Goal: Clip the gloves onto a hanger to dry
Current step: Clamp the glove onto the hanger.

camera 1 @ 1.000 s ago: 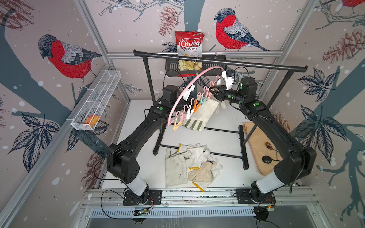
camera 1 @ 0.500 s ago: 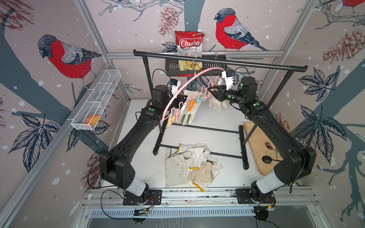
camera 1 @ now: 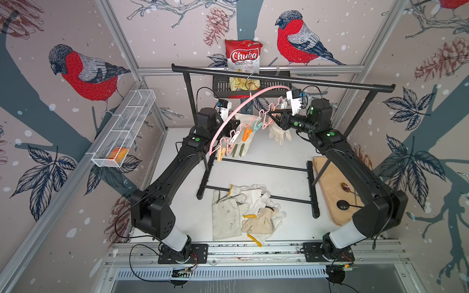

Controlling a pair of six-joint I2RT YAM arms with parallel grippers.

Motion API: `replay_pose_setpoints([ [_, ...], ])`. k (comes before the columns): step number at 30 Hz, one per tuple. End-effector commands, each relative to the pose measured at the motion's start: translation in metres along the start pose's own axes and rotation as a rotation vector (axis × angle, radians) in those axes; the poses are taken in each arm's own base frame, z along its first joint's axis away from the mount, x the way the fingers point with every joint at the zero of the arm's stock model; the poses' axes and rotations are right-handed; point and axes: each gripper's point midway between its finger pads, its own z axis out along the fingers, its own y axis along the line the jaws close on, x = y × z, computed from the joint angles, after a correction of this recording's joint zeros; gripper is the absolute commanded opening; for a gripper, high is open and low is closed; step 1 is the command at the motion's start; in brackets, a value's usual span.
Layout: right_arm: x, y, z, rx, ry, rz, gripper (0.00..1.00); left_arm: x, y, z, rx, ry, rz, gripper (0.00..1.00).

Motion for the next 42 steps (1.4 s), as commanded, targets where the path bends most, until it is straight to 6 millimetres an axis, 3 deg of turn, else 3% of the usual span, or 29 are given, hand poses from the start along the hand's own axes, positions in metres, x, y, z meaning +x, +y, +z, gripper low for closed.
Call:
replay_pose_setpoints([
  [1,-0.007,0.011,-0.002,-0.041,-0.014,-0.028,0.28,-0.002,-0.008,-0.005,0.039,-0.011,0.032,0.00],
  [10,-0.009,0.012,-0.002,-0.048,-0.021,-0.024,0.28,-0.013,-0.032,-0.028,0.110,-0.040,0.085,0.00],
  [17,-0.008,0.014,-0.003,-0.051,-0.018,-0.024,0.28,-0.021,-0.015,-0.040,-0.018,-0.069,0.074,0.00],
  [38,-0.007,0.018,-0.006,-0.064,-0.013,-0.032,0.28,-0.021,0.014,0.009,-0.057,-0.072,0.110,0.00],
  [42,-0.005,0.016,-0.005,-0.059,-0.010,-0.029,0.28,-0.020,0.008,0.014,-0.011,-0.063,0.125,0.00],
])
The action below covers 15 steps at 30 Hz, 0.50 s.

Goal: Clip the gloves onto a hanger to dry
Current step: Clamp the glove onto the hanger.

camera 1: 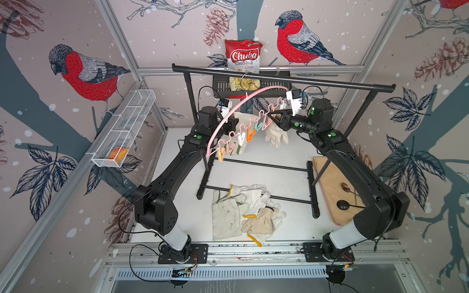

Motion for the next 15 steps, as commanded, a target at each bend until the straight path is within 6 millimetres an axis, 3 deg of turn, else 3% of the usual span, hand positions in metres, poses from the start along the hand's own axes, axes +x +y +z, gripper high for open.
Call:
replay_pose_setpoints([
  [1,-0.004,0.005,-0.001,-0.015,-0.013,-0.024,0.28,-0.017,-0.013,0.001,0.077,-0.055,0.059,0.00],
  [9,-0.004,-0.005,0.003,0.029,-0.013,-0.018,0.30,-0.012,-0.073,-0.005,0.428,-0.040,0.104,0.00],
  [15,-0.002,-0.009,0.007,0.039,-0.006,-0.028,0.31,0.002,-0.104,-0.006,0.573,0.016,0.099,0.00],
])
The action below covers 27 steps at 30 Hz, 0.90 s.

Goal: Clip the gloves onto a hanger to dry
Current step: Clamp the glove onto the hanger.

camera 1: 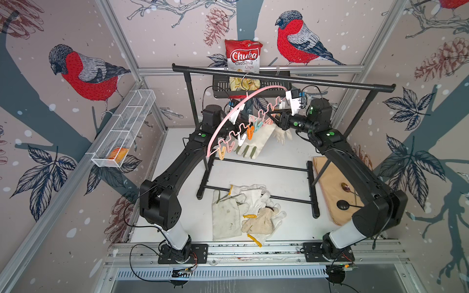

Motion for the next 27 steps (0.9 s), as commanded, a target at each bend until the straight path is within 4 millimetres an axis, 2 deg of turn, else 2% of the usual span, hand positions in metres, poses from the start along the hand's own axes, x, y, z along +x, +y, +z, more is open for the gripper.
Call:
replay_pose_setpoints([
  [1,-0.004,0.000,0.001,0.008,-0.008,-0.038,0.31,-0.003,-0.025,0.003,0.133,-0.001,0.029,0.00],
  [9,-0.007,0.001,0.000,0.010,-0.016,-0.058,0.29,0.011,-0.026,0.003,0.131,0.036,0.025,0.00],
  [27,-0.005,0.009,0.001,-0.022,-0.042,-0.052,0.24,0.000,-0.025,0.005,0.137,-0.002,-0.030,0.00],
])
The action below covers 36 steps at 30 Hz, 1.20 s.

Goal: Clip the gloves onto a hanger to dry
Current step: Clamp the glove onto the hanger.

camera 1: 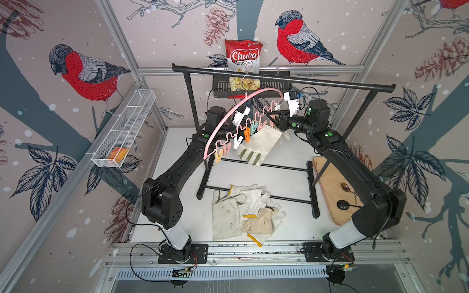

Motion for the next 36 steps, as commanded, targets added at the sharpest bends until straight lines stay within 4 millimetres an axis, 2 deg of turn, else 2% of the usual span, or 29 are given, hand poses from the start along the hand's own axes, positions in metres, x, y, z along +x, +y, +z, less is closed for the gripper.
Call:
replay_pose_setpoints([
  [1,-0.012,0.008,-0.002,-0.025,-0.046,-0.021,0.24,-0.015,-0.007,0.000,0.035,-0.050,0.006,0.00],
  [16,-0.015,0.010,-0.006,-0.029,-0.082,-0.023,0.23,-0.015,-0.010,0.000,0.051,-0.061,-0.031,0.00],
  [36,-0.018,0.014,-0.011,-0.041,-0.126,-0.019,0.20,-0.033,-0.028,-0.004,0.130,-0.158,-0.083,0.00],
])
